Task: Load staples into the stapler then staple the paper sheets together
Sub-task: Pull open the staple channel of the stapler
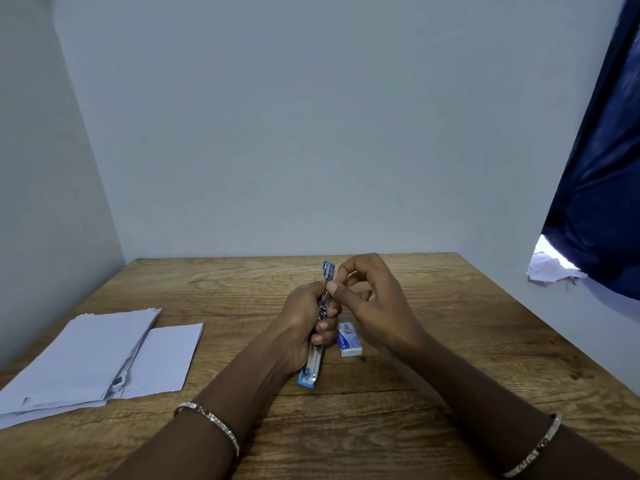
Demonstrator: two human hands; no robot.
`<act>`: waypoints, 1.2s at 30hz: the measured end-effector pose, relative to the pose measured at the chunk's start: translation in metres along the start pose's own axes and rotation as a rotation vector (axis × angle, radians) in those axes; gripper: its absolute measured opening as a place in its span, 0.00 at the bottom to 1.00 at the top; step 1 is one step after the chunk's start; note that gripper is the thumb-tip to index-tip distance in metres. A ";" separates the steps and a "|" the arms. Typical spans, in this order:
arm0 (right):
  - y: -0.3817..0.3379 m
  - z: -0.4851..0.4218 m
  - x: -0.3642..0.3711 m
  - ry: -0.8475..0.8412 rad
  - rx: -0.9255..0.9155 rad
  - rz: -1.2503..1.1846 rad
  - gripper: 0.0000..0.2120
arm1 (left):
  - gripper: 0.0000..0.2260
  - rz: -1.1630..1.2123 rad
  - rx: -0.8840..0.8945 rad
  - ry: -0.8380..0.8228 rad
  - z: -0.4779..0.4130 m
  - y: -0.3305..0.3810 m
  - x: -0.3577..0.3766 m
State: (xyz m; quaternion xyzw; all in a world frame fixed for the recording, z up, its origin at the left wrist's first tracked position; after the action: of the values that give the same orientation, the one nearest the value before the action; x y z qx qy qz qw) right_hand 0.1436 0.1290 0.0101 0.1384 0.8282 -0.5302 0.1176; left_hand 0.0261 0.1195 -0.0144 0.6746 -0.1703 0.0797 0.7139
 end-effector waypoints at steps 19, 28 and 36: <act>-0.017 0.005 -0.002 -0.111 0.050 -0.317 0.05 | 0.22 0.025 0.058 -0.023 -0.002 0.004 -0.002; 0.003 -0.004 0.002 -0.061 0.284 -0.348 0.10 | 0.15 -0.144 0.227 -0.045 0.000 0.010 0.000; -0.002 -0.001 0.000 -0.072 0.243 -0.327 0.14 | 0.16 -0.284 0.384 -0.046 0.004 0.021 0.002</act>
State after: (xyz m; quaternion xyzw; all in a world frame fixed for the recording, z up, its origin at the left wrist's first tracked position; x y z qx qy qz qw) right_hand 0.1426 0.1291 0.0125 -0.0040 0.7649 -0.6428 0.0420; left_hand 0.0199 0.1165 0.0061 0.8169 -0.0717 -0.0061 0.5723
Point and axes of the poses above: each hand's wrist, its own z-axis away from the middle knuckle, its own x-axis out of the palm, y = z × x, the point moved 5 cm from there along -z, towards the middle knuckle, and after that the axes turned 11 degrees about x, right-handed, at the moved point
